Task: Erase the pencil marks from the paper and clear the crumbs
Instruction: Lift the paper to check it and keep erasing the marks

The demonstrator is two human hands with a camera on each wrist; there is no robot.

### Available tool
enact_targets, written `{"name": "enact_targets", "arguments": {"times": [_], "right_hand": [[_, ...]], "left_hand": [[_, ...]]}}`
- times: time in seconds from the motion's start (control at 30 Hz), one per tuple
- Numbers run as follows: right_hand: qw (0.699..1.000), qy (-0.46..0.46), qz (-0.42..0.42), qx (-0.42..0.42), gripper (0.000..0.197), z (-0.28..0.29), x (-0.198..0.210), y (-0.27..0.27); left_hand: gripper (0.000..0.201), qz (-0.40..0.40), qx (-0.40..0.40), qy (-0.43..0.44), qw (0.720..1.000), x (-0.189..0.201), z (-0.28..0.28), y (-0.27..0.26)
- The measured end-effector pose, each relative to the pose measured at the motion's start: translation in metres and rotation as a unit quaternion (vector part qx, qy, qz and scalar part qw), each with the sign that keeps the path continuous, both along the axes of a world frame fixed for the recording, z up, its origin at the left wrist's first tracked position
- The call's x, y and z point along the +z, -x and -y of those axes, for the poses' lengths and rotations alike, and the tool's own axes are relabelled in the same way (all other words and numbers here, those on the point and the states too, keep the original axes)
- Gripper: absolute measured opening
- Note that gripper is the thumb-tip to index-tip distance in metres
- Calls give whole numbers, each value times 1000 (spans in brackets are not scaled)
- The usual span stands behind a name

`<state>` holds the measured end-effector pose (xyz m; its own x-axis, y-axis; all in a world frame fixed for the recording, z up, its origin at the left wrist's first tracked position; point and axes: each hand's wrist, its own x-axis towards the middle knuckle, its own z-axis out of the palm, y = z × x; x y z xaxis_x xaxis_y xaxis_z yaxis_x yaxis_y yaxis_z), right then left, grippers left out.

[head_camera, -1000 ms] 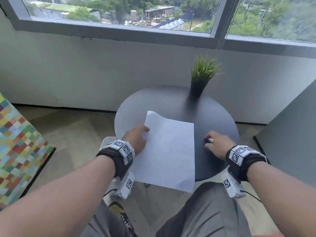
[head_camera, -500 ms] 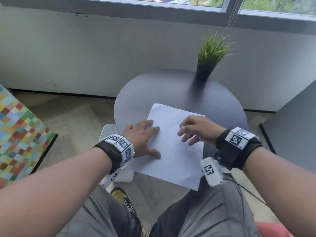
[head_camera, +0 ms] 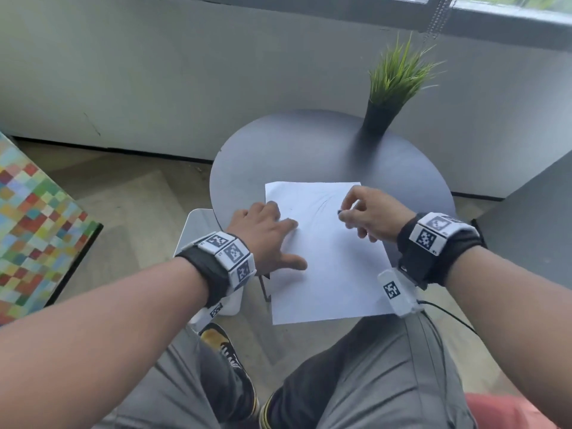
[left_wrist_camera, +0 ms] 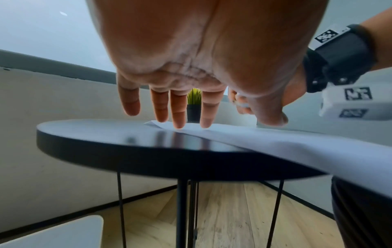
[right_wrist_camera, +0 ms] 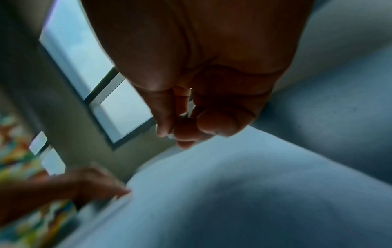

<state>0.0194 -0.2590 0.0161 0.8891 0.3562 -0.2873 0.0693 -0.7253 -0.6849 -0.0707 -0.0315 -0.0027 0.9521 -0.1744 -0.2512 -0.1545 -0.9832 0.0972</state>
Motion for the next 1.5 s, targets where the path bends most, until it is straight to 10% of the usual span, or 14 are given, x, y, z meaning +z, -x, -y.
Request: {"name": "enact_targets", "arguments": {"times": [0.4,0.57,0.73,0.9,1.07,1.23,1.37,1.5], "right_hand": [[967,195,112,120,26,-22,-14,0],[927,169,129,308,23,-28,-16,44],[959,186,135,166,22,-22,-13,20],[915,188,108,341,22,-32,-8,51],[960,211,128,131,26,-20,-11,15],[921,196,53,332,17,-28,-9,46],[966,188,117,134,23,-17,-14,16],[919,201,56,334,9,-25,-9,48]], "left_hand": [[137,-87,-94,-49,991,-11,12,-27],[139,-92,-94,-48,990,-14,12,-26],[138,-89,-97,-65,989,-13,12,-27],[138,-93,-92,-67,989,-13,13,-25],[139,-104,-85,-67,989,-11,14,-25],[139,-107,-85,-70,988,-11,15,-26],[139,-113,-83,-69,988,-10,15,-26],[139,-118,-81,-61,988,-11,15,-26]]}}
